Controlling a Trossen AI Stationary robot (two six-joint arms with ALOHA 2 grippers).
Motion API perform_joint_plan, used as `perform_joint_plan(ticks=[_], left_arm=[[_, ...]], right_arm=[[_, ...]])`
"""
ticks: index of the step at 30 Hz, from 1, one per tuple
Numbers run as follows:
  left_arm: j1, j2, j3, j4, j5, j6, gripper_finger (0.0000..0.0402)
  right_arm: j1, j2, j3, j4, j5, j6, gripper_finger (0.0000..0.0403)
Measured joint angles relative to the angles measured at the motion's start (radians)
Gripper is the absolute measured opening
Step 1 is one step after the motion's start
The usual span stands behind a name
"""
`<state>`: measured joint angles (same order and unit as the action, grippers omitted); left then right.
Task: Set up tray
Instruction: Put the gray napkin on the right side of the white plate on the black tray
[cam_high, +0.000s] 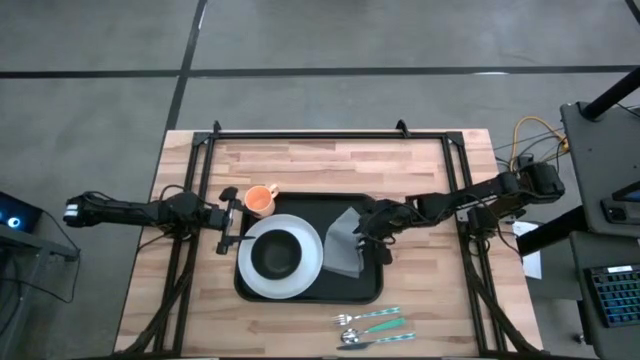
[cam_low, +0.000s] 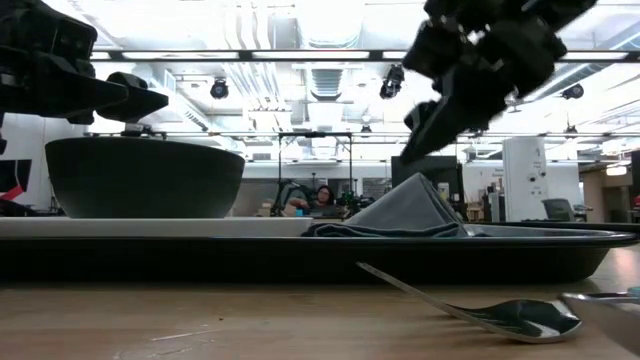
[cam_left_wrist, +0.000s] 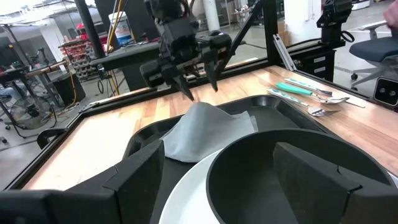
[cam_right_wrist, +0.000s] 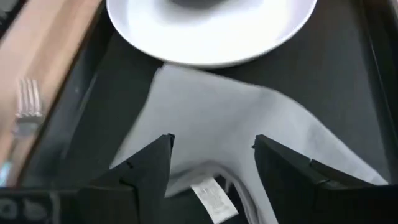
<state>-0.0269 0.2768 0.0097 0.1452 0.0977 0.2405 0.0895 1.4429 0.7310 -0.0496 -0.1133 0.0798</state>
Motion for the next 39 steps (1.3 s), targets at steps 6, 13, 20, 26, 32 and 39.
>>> perform_joint_plan(ticks=[6,13,20,26,32,39], left_arm=[[0.001,0.000,0.000,0.000,0.000,0.000,0.0280],[0.000,0.000,0.000,0.000,0.000,0.000,0.0279],[0.000,0.004,0.000,0.000,0.000,0.000,0.0280],[0.000,0.011,0.000,-0.001,0.000,0.000,0.0280],[0.000,0.011,0.000,0.000,0.000,0.000,0.0280],[0.000,0.011,0.000,0.000,0.000,0.000,0.0280]], right_arm=[[0.041,0.000,0.077,-0.031,0.008,0.057,0.0219],[0.090,0.039,0.077,-0.071,0.113,0.052,0.0219],[0.090,0.220,0.151,-0.073,0.103,0.048,0.0219],[0.090,0.382,0.296,-0.170,0.090,0.009,0.0219],[0.101,0.488,0.407,-0.339,0.068,0.045,0.0219],[0.149,0.501,0.446,-0.361,-0.026,0.026,0.0219]])
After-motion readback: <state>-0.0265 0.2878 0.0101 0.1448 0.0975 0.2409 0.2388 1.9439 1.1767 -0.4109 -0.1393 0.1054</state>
